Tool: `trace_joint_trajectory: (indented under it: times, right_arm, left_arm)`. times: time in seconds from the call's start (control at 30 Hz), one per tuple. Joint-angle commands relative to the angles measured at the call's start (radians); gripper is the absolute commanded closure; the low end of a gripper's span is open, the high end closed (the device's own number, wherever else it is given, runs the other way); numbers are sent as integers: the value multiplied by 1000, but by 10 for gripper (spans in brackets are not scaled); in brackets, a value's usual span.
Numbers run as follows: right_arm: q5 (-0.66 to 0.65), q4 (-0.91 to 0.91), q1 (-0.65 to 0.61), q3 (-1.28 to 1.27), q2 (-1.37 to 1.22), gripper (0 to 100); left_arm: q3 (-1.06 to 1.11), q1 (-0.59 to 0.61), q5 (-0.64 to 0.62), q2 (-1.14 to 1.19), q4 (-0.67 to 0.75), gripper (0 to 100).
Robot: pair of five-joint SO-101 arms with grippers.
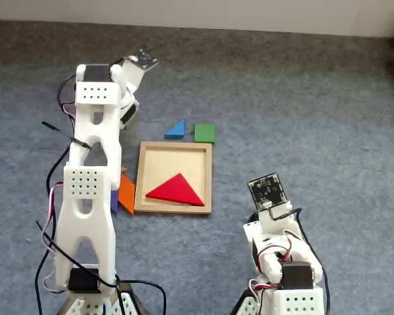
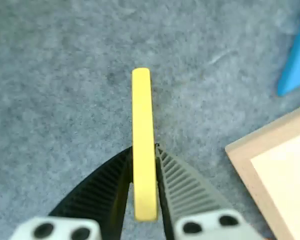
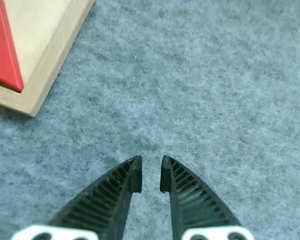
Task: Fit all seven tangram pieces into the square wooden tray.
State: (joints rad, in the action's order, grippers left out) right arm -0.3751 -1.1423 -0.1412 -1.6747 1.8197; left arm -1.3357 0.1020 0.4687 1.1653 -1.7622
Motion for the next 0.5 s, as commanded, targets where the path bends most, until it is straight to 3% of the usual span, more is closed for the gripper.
trace_joint_trajectory:
  times: [0.0,0.23,0.47]
  right_arm:
    - [-11,21,15,-116,16,922]
    - [-12,21,15,-116,16,922]
    - [-12,21,15,-116,16,922]
  left_arm:
    - [-56,-41,-61,-22,-21,993]
    - [21,-84,-153,-108,-25,994]
    - [456,-170,-227,-466,-20,994]
